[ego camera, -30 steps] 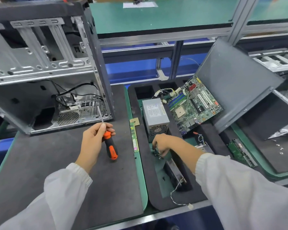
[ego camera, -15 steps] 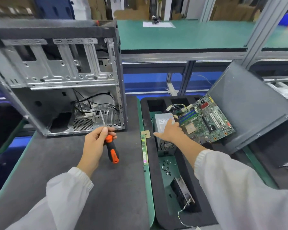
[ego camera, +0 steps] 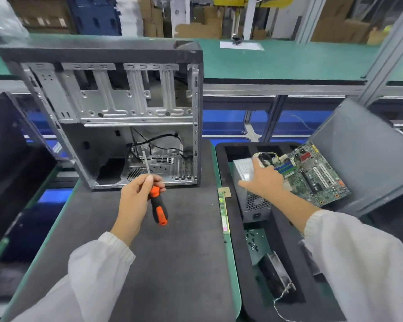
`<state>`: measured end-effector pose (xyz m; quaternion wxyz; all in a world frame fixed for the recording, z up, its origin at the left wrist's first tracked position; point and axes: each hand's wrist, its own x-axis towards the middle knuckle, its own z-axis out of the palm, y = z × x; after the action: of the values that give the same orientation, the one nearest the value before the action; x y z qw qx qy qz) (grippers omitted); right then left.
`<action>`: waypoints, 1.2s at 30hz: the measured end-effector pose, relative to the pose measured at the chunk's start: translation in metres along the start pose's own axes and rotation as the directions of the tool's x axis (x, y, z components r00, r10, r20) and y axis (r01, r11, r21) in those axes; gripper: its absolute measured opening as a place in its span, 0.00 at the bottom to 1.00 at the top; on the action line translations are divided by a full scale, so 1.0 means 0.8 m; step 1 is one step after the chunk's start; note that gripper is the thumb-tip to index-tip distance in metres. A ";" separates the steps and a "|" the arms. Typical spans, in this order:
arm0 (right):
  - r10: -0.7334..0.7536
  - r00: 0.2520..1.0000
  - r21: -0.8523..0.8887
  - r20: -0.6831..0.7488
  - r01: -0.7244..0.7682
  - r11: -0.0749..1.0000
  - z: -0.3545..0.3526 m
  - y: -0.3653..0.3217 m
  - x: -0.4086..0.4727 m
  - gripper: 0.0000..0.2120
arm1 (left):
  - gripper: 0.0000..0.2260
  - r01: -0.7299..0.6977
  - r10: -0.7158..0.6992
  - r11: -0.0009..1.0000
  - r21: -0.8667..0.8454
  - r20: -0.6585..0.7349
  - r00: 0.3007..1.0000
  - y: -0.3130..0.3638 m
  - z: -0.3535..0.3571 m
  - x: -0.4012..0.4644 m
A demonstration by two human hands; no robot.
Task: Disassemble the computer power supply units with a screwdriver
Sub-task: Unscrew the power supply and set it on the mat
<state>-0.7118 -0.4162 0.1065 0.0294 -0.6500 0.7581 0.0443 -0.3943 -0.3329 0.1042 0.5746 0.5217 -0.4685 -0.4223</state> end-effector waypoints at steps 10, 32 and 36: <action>0.248 0.965 0.409 -0.089 -0.191 0.892 -0.117 0.003 -0.098 0.38 | 0.12 -0.076 0.080 0.996 -0.056 0.076 0.994 0.041 -0.056 0.007; -0.142 0.986 -0.248 -0.090 0.116 0.962 -0.081 -0.307 -0.268 0.45 | 0.13 -0.109 0.121 0.991 -0.072 0.175 0.977 0.059 -0.179 -0.006; -0.244 0.966 -0.569 -0.082 0.155 0.808 -0.021 -0.376 -0.284 0.39 | 0.13 -0.160 0.165 0.985 -0.069 0.083 0.983 0.063 -0.206 -0.003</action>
<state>-0.3794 -0.2403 0.1376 -0.2145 -0.7076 0.6394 0.2108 -0.2337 -0.2919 0.1513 0.6018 0.4445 -0.5209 -0.4109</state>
